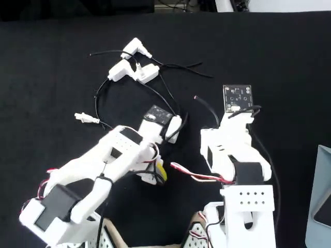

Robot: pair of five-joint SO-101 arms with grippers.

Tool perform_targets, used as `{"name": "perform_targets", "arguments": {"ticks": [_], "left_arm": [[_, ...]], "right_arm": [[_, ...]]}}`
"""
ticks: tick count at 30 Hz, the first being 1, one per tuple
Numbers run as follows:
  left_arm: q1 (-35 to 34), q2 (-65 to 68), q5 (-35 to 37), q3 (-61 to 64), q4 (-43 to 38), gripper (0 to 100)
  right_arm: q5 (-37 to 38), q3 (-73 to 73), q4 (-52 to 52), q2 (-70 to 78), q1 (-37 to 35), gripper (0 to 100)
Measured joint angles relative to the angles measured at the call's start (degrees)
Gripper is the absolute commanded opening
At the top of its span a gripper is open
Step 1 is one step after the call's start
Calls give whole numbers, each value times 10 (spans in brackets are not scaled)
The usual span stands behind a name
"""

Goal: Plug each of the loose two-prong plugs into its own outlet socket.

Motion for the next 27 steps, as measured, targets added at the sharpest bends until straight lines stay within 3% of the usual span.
{"name": "perform_targets", "arguments": {"ticks": [2,10,15,22,27], "left_arm": [[-1,13,-16,-3,-16,137],[-34,49,-229,-58,-62,151],[-59,62,-355,-75,-93,280],[-120,37,-355,-76,-105,322],[-141,-62,-347,-76,-33,322]], "right_arm": [[0,0,0,0,0,11],[0,0,0,0,0,11],[0,0,0,0,0,11],[0,0,0,0,0,11],[0,0,0,0,-1,11]]}}
